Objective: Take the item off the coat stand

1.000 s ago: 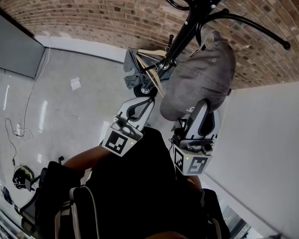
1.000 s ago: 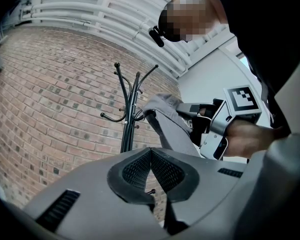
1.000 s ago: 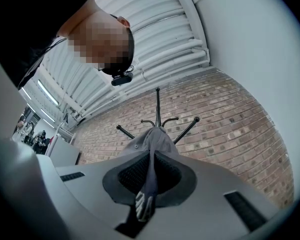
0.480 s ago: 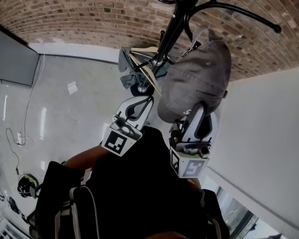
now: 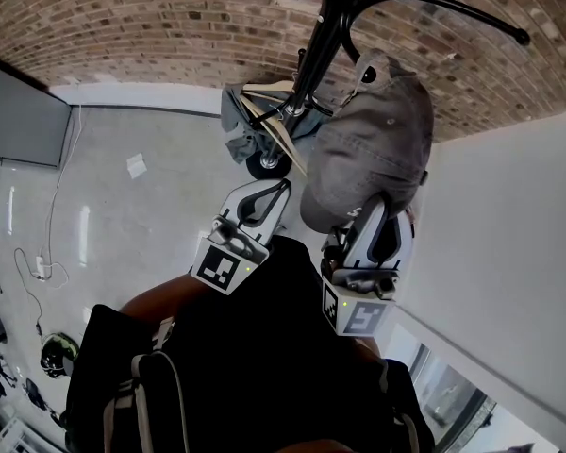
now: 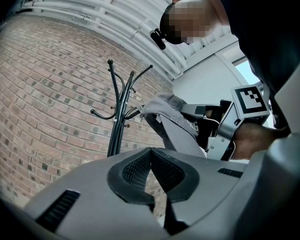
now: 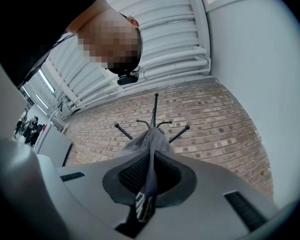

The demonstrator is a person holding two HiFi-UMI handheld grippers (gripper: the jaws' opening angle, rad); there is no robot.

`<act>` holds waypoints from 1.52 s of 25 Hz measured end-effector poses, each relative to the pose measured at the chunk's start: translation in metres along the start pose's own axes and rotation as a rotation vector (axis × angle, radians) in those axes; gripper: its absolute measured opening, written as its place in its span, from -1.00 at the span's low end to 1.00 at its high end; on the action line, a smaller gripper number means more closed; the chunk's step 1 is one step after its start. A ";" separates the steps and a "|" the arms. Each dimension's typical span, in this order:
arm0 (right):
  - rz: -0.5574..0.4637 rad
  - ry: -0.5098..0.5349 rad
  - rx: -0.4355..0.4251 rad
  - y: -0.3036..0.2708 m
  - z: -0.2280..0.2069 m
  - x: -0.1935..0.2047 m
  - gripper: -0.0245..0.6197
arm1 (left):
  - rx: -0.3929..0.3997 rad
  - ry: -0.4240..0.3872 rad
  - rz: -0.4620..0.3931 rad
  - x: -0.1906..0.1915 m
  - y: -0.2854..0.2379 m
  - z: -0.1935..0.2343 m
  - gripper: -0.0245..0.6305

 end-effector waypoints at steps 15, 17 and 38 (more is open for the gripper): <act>0.023 -0.019 0.023 0.014 -0.002 -0.003 -0.83 | 0.024 0.031 0.012 0.004 -0.004 -0.005 -0.87; 0.028 -0.020 0.028 0.015 -0.002 -0.001 -0.83 | 0.023 0.028 0.009 0.003 -0.004 -0.005 -0.87; 0.155 0.021 0.032 0.032 0.010 0.049 -0.83 | 0.018 0.036 0.014 0.005 0.003 -0.006 -0.87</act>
Point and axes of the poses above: the fingertips, and each gripper's own axes: y backward along the fingers, z to its left, x out of its underside, the point moved 8 cm from there along y, backward along the fingers, and after that the axes turned 5 degrees about x, right-handed, at the moved point
